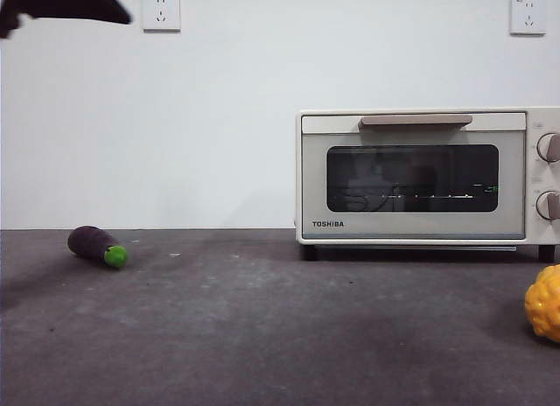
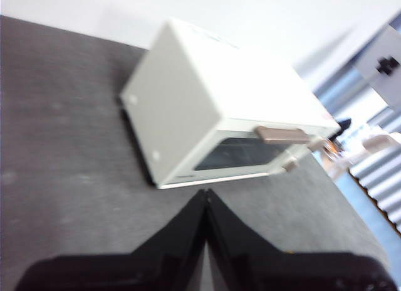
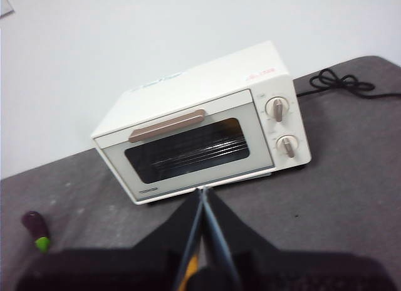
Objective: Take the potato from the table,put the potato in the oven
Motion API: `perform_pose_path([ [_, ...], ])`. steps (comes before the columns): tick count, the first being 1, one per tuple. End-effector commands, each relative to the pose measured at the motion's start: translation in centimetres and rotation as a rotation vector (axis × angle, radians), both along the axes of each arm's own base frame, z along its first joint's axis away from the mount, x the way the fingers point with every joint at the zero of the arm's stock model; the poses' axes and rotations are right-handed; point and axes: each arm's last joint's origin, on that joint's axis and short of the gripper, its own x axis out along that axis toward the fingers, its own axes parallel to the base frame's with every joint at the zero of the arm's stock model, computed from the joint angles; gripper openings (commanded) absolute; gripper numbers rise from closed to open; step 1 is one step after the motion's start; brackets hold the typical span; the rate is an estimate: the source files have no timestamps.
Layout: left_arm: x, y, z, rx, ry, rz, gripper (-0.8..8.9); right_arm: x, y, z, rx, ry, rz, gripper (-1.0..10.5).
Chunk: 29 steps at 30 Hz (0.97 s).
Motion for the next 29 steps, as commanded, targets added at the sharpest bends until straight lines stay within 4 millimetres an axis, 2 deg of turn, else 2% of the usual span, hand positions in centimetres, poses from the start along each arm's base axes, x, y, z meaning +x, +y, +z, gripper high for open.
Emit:
perform_pose_path([
  [1,1.5,-1.6,0.2,0.0,0.04,-0.06,-0.04,0.0,0.1,0.2,0.044,0.004,0.026,0.0],
  [10,6.6,-9.3,1.0,0.048,0.098,-0.264,-0.05,0.8,0.4,1.2,0.069,0.072,0.122,0.0],
  [17,9.6,-15.3,1.6,0.119,0.093,-0.404,-0.05,0.9,0.5,3.1,0.023,0.094,0.193,0.0],
  [22,11.4,-18.4,2.0,0.127,0.089,-0.451,-0.05,1.0,0.6,5.0,-0.006,0.119,0.237,0.0],
  [29,13.5,-21.6,1.7,0.129,0.039,-0.482,-0.05,1.8,0.6,8.1,-0.099,0.237,0.273,0.0],
])
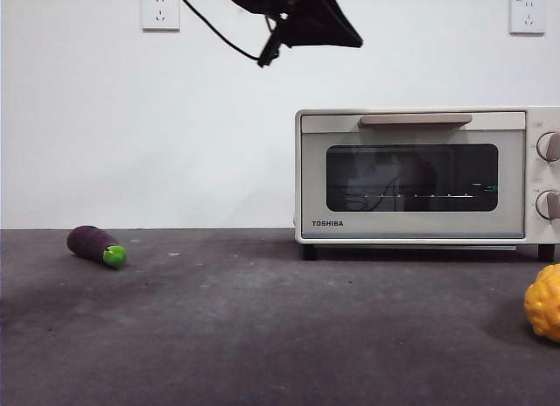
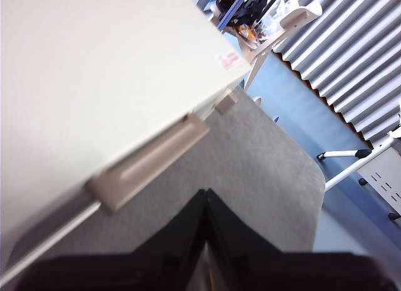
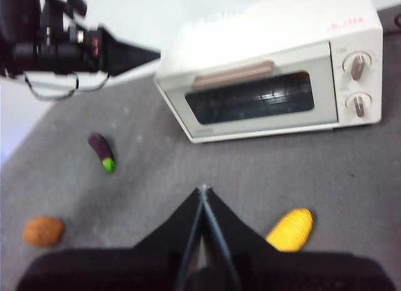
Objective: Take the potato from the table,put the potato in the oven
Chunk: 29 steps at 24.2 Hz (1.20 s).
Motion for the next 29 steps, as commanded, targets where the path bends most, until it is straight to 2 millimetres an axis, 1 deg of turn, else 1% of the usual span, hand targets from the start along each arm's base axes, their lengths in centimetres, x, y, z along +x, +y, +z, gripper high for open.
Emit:
perform_pose_path([
  [1,0.9,-1.2,-1.0,0.016,-0.024,-0.012,-0.05,0.3,0.0,1.3,-0.079,0.0,0.036,0.0],
  [4,1.6,-1.7,-2.0,0.047,-0.048,0.007,-0.05,0.6,0.0,2.4,-0.108,0.0,0.048,0.0],
  [9,2.1,-2.2,-3.1,0.144,-0.189,-0.006,-0.06,0.7,0.0,3.4,-0.122,-0.017,0.053,0.0],
  [15,1.8,-3.0,-3.1,0.217,-0.363,-0.056,-0.06,0.9,0.0,3.5,-0.123,-0.009,0.053,0.0],
  [18,1.3,-3.9,-3.3,0.247,-0.43,-0.092,-0.07,1.0,0.0,3.4,-0.122,-0.008,0.053,0.0],
  [23,0.5,-5.5,-3.5,0.356,-0.556,-0.079,-0.08,1.0,0.0,3.4,-0.121,-0.006,0.053,0.0],
  [27,0.2,-6.1,-3.6,0.412,-0.604,-0.058,-0.08,0.9,0.0,3.4,-0.121,-0.001,0.054,0.0],
  [29,0.4,-6.2,-4.0,0.433,-0.608,-0.042,-0.09,0.9,0.0,3.4,-0.121,0.0,0.054,0.0],
])
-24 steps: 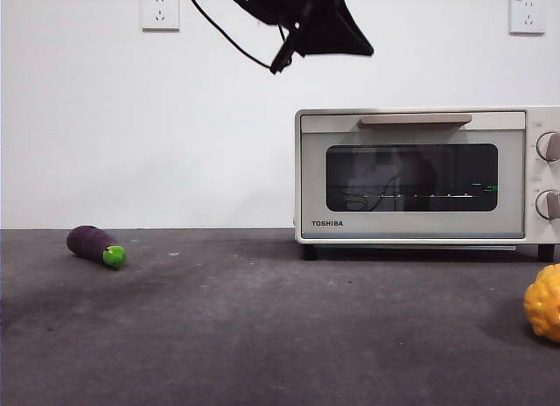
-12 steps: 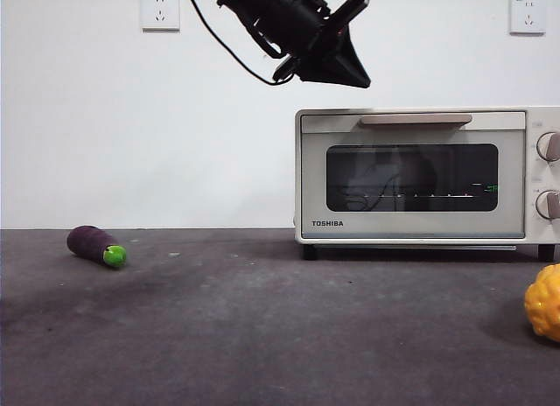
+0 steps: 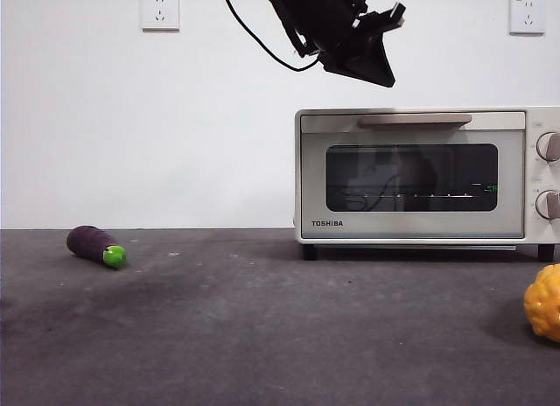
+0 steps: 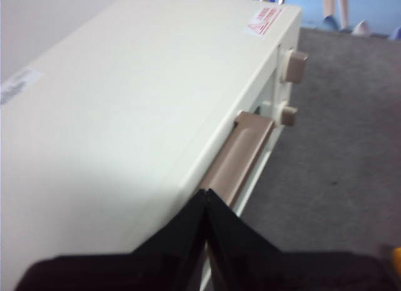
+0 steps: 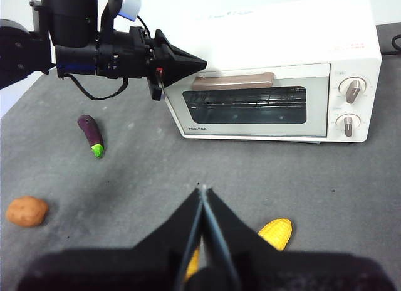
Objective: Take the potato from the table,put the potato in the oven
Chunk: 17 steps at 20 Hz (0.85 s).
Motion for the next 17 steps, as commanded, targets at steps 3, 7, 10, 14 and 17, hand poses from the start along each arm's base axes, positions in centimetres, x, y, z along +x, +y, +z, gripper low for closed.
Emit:
perform_pose_path([
  [3,1.0,-0.4,-2.1,0.054,-0.016,0.017,-0.09,-0.1,0.0,0.0,-0.005,-0.006,0.006,0.0],
  [7,1.3,-0.6,-2.5,0.054,-0.021,0.015,-0.09,-0.1,0.0,-0.1,-0.005,0.008,0.006,0.0],
  [10,1.4,-0.7,-2.8,0.056,-0.023,0.015,-0.09,-0.1,0.0,-0.1,-0.005,0.013,0.006,0.0],
  [14,1.8,-0.9,-4.0,0.07,0.006,0.02,-0.09,-0.1,0.0,-0.1,-0.005,0.013,0.006,0.0],
  [17,1.9,-1.0,-4.8,0.091,0.037,0.02,-0.09,-0.1,0.0,-0.1,-0.005,0.015,0.006,0.0],
])
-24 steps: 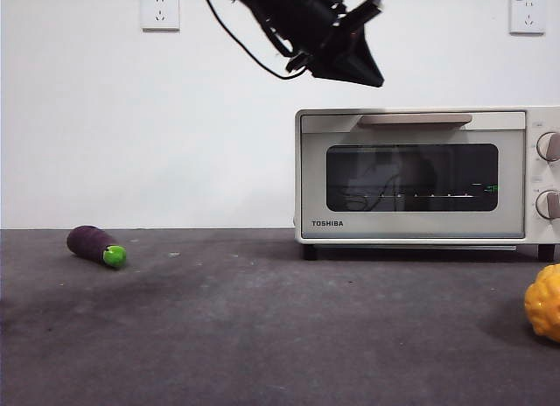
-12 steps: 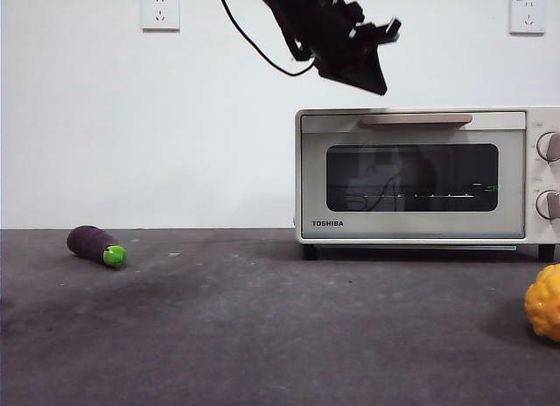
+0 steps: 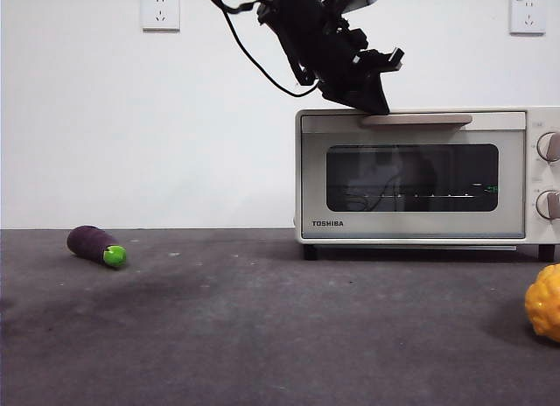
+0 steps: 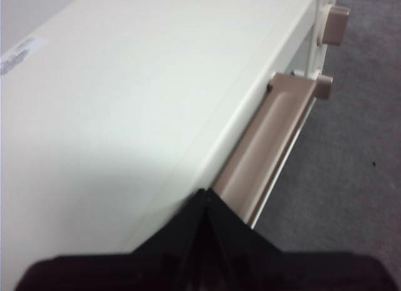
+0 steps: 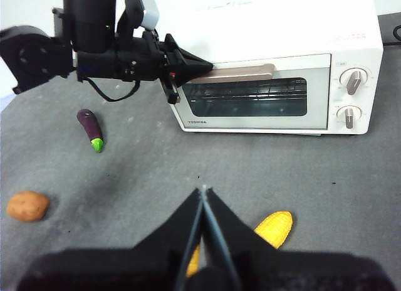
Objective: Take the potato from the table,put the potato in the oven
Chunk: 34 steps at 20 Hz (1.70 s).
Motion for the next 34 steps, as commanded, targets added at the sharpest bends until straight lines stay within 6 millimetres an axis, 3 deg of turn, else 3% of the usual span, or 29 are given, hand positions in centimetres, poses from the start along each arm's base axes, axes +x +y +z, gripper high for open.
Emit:
perform_pose_path([
  [1,0.3,-0.2,-2.0,0.047,0.057,0.002,-0.09,-0.1,0.0,0.0,-0.005,-0.007,0.006,0.0],
  [17,-1.7,-1.5,-3.0,0.114,0.184,-0.019,-0.08,-0.3,0.0,-0.3,-0.005,0.026,0.007,0.0],
  [25,-3.1,-2.4,-3.4,0.126,0.263,-0.013,-0.08,-1.1,0.3,0.0,0.012,0.042,0.097,0.0],
  [34,-5.6,-4.1,-4.0,0.154,0.361,-0.025,-0.08,-5.8,0.4,3.5,-0.01,-0.071,0.102,0.0],
])
